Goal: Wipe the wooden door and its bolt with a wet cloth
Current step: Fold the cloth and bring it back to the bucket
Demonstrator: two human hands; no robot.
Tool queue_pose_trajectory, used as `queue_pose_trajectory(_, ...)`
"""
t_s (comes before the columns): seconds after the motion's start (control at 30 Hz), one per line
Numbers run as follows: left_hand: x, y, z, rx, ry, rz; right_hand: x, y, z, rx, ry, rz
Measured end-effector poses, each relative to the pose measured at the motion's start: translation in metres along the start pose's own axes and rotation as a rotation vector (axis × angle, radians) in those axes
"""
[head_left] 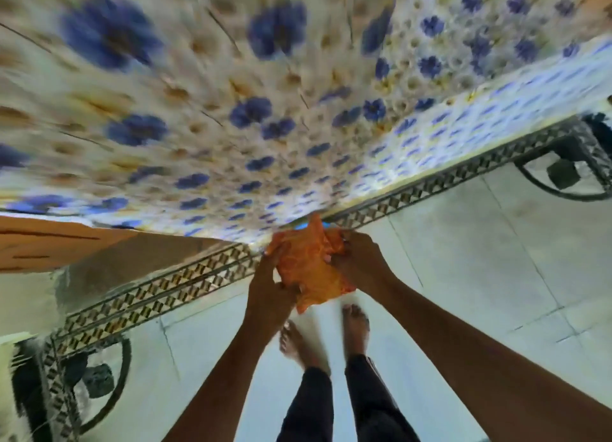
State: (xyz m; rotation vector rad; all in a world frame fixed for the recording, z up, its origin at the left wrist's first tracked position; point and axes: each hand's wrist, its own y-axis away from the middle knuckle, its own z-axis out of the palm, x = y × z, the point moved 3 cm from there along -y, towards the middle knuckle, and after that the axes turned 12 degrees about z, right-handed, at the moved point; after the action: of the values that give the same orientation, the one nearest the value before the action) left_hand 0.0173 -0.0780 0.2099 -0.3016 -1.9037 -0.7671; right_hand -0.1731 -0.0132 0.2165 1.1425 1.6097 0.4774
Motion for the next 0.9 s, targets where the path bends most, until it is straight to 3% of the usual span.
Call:
queue_pose_trajectory(0.27, -0.184, -0.107, 0.075, -0.058, -0.032, -0.157, 0.115, -0.191, 0.084, 0.103, 0.111, 0.068)
queue_pose_trajectory(0.47, -0.312, -0.177, 0.139, 0.025, -0.016, -0.305, 0.188, -0.297, 0.160, 0.145, 0.071, 0.086)
queue_pose_trajectory(0.7, -0.418, -0.225, 0.166, 0.095, -0.124, -0.355, 0.229, -0.394, 0.214, 0.100, 0.067, 0.183)
queue_pose_trajectory(0.9, -0.433, -0.234, 0.173, 0.084, -0.313, -0.393, 0.242, -0.424, 0.226, 0.123, 0.166, 0.230)
